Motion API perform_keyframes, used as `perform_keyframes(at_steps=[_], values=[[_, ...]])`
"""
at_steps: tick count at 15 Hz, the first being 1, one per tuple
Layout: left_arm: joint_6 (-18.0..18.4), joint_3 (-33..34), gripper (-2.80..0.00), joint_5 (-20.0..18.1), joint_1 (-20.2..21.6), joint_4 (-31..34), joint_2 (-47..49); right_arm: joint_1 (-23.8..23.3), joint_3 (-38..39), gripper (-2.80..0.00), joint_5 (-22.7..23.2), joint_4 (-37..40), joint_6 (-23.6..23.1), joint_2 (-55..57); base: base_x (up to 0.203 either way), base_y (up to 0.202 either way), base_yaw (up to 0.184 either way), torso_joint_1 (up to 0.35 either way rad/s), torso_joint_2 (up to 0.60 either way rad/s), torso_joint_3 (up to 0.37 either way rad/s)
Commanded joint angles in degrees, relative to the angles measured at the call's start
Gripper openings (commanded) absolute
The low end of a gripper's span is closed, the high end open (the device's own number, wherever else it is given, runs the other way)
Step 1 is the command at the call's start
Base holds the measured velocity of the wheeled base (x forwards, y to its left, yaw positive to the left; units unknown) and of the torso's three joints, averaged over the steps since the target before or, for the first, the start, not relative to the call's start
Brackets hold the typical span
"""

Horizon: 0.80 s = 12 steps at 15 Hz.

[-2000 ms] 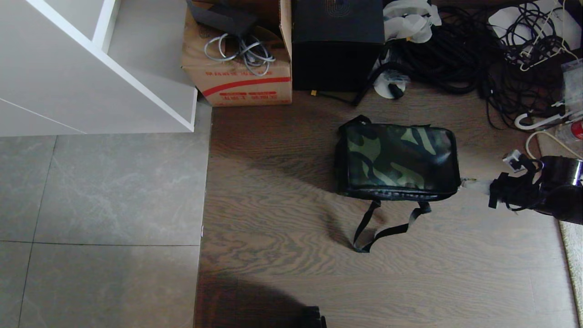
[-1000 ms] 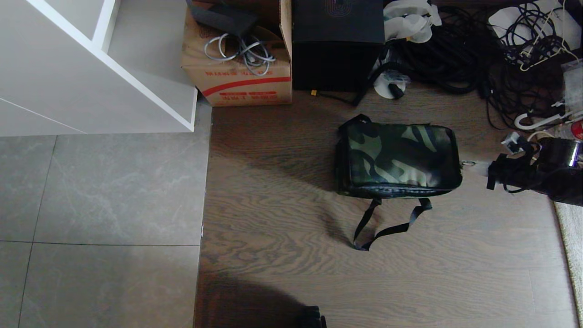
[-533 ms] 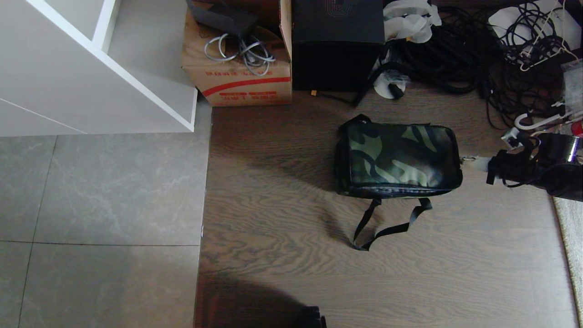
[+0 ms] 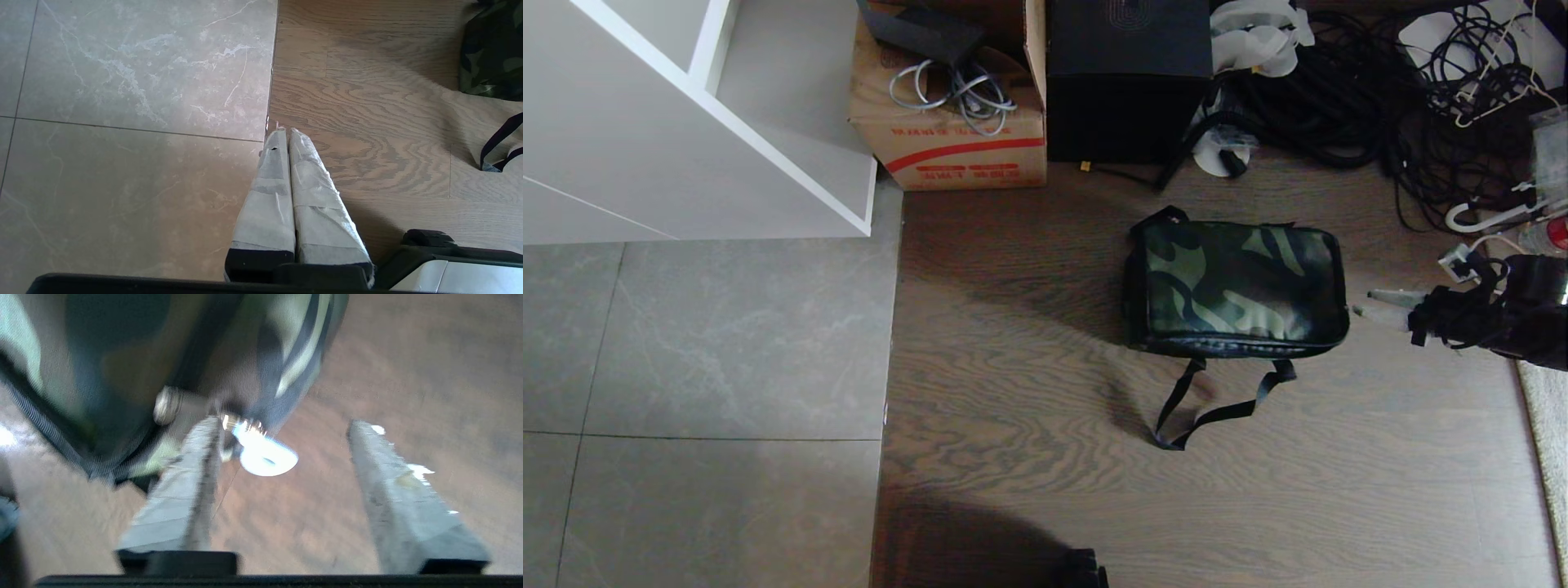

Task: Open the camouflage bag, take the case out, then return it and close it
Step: Open the top of the storage box

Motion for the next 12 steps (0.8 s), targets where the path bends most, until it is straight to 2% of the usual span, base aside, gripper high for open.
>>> perform_keyframes(at_steps=[1,3,5,7,10,11,12], values=[[0.0,0.5,-2.80,0.0,0.0,0.0,0.0,-2.0,4.8,0.00,0.2,1.4,-1.5,-2.6,0.000,0.000,0.000,0.000,0.00,0.000],[0.0,0.5,-2.80,0.0,0.0,0.0,0.0,-2.8,6.7,0.00,0.4,9.9,-1.6,-5.2,0.000,0.000,0.000,0.000,0.00,0.000],[0.0,0.5,-2.80,0.0,0.0,0.0,0.0,-3.1,7.3,0.00,0.3,22.2,2.6,-9.0,0.000,0.000,0.000,0.000,0.00,0.000],[0.0,0.5,-2.80,0.0,0.0,0.0,0.0,-3.0,6.6,0.00,0.0,32.9,14.6,-13.0,0.000,0.000,0.000,0.000,0.00,0.000],[0.0,0.5,-2.80,0.0,0.0,0.0,0.0,-2.3,4.2,0.00,-1.8,37.5,39.0,-16.6,0.000,0.000,0.000,0.000,0.00,0.000],[0.0,0.5,-2.80,0.0,0.0,0.0,0.0,-1.6,2.3,0.00,-4.8,37.8,47.4,-17.1,0.000,0.000,0.000,0.000,0.00,0.000],[0.0,0.5,-2.80,0.0,0.0,0.0,0.0,-0.5,0.0,0.00,-9.6,37.9,53.5,-17.2,0.000,0.000,0.000,0.000,0.00,0.000]])
